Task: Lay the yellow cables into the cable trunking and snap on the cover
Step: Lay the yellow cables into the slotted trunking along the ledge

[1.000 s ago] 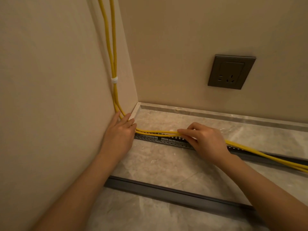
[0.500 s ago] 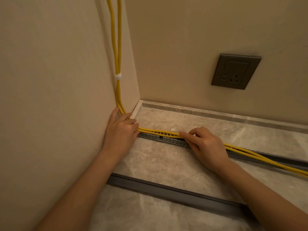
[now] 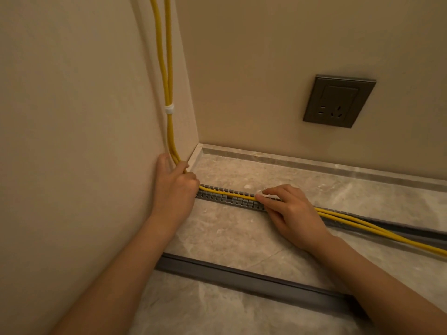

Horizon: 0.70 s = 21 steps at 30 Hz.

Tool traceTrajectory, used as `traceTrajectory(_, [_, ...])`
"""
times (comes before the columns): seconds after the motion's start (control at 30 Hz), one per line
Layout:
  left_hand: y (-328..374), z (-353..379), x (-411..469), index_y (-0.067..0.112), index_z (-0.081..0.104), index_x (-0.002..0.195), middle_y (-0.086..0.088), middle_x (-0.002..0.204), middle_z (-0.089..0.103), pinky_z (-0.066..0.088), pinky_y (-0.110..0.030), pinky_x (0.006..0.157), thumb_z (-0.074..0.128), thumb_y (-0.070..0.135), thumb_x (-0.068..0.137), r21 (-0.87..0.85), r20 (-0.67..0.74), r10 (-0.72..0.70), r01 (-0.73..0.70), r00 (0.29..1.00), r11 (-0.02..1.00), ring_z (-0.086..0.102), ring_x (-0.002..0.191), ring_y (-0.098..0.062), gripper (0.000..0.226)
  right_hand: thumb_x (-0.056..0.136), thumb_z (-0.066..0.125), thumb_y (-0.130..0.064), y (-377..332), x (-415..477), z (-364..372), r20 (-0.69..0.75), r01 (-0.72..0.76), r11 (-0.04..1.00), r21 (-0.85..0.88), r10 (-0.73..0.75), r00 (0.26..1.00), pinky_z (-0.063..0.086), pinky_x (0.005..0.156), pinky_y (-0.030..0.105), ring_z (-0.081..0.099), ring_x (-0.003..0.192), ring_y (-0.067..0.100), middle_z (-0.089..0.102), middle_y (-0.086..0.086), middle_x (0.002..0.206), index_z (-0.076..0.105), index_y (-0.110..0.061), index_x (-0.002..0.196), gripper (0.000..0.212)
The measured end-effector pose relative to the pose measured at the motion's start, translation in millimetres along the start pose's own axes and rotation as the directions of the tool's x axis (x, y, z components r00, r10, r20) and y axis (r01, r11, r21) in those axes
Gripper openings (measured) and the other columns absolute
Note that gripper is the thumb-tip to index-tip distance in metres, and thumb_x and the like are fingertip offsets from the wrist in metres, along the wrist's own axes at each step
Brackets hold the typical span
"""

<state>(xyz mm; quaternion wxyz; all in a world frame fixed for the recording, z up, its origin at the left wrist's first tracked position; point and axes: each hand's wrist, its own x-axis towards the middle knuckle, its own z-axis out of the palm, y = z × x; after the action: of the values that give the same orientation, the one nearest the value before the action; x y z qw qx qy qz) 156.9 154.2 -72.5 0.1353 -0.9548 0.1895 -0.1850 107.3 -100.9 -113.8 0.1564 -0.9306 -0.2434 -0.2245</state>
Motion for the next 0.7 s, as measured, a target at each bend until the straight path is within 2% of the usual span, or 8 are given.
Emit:
traceTrajectory(0.13, [9,1,-10,0.010,0.074,0.083,-0.002,0.087,0.073,0.022,-0.063,0.107,0.060,0.008,0.075,0.059,0.046,0.010,-0.012,0.999,0.998,0.056,0.116,-0.029,0.016,0.084,0.064,-0.021,-4,0,-1,-0.005,-0.042,0.995,-0.093,0.041,0.999,0.045,0.084,0.041,0.063,0.098,0.029,0.069,0.004,0.110,0.069,-0.018,0.110,0.026])
traceTrajectory(0.23, [16,1,-13,0.010,0.068,0.106,-0.003,0.113,0.067,0.007,-0.063,0.109,0.050,0.020,0.084,0.096,0.136,-0.030,0.017,0.990,0.995,0.041,0.132,-0.025,0.030,0.089,0.051,-0.036,-8,-8,0,0.079,-0.056,0.973,-0.223,0.075,0.994,0.037,0.100,0.050,0.058,0.114,0.025,0.064,-0.002,0.123,0.060,-0.023,0.123,0.038])
traceTrajectory(0.3, [19,-1,-13,0.011,0.064,0.114,-0.003,0.123,0.062,-0.001,-0.062,0.109,0.045,0.024,0.088,0.110,0.152,-0.039,0.023,0.988,0.994,0.033,0.137,-0.023,0.035,0.091,0.036,-0.045,-13,-13,0,0.172,-0.077,0.955,-0.285,0.130,0.976,0.028,0.108,0.053,0.048,0.127,0.023,0.053,-0.002,0.137,0.049,-0.022,0.134,0.051])
traceTrajectory(0.4, [19,-2,-12,0.012,0.058,0.122,-0.002,0.133,0.055,-0.006,-0.063,0.108,0.041,0.025,0.089,0.131,0.160,-0.041,0.019,0.986,0.991,0.025,0.141,-0.021,0.040,0.091,0.023,-0.051,-15,-14,-1,0.261,-0.104,0.948,-0.300,0.187,0.947,0.018,0.112,0.051,0.032,0.137,0.022,0.035,0.000,0.149,0.032,-0.021,0.144,0.061])
traceTrajectory(0.47, [16,-2,-12,0.012,0.052,0.129,0.000,0.139,0.050,-0.010,-0.064,0.106,0.039,0.025,0.090,0.146,0.173,-0.042,0.017,0.984,0.989,0.021,0.142,-0.020,0.043,0.093,0.028,-0.050,-13,-16,-3,0.274,-0.107,0.961,-0.255,0.178,0.945,0.015,0.114,0.046,0.027,0.140,0.023,0.030,0.002,0.152,0.026,-0.024,0.146,0.059])
traceTrajectory(0.57, [13,-2,-15,0.013,0.049,0.133,-0.001,0.142,0.047,-0.014,-0.065,0.104,0.037,0.024,0.090,0.171,0.182,-0.043,0.012,0.982,0.985,0.019,0.143,-0.020,0.046,0.094,0.039,-0.047,-8,-21,-8,0.288,-0.112,0.971,-0.211,0.172,0.942,0.025,0.111,0.041,0.037,0.134,0.024,0.036,0.003,0.149,0.025,-0.031,0.145,0.055])
traceTrajectory(0.63, [12,-4,-17,0.014,0.049,0.132,0.000,0.142,0.047,-0.012,-0.065,0.104,0.037,0.023,0.089,0.172,0.184,-0.040,0.008,0.982,0.985,0.020,0.143,-0.019,0.046,0.094,0.041,-0.046,-5,-22,-13,0.302,-0.118,0.972,-0.204,0.177,0.937,0.037,0.102,0.038,0.047,0.123,0.026,0.043,0.004,0.144,0.028,-0.034,0.144,0.053])
traceTrajectory(0.7, [10,-6,-17,0.014,0.048,0.133,0.001,0.142,0.046,-0.011,-0.064,0.105,0.036,0.021,0.089,0.160,0.197,-0.045,0.013,0.979,0.987,0.018,0.143,-0.017,0.046,0.094,0.043,-0.044,-3,-19,-16,0.313,-0.134,0.973,-0.188,0.189,0.931,0.042,0.092,0.038,0.052,0.112,0.026,0.051,0.005,0.136,0.031,-0.036,0.142,0.050])
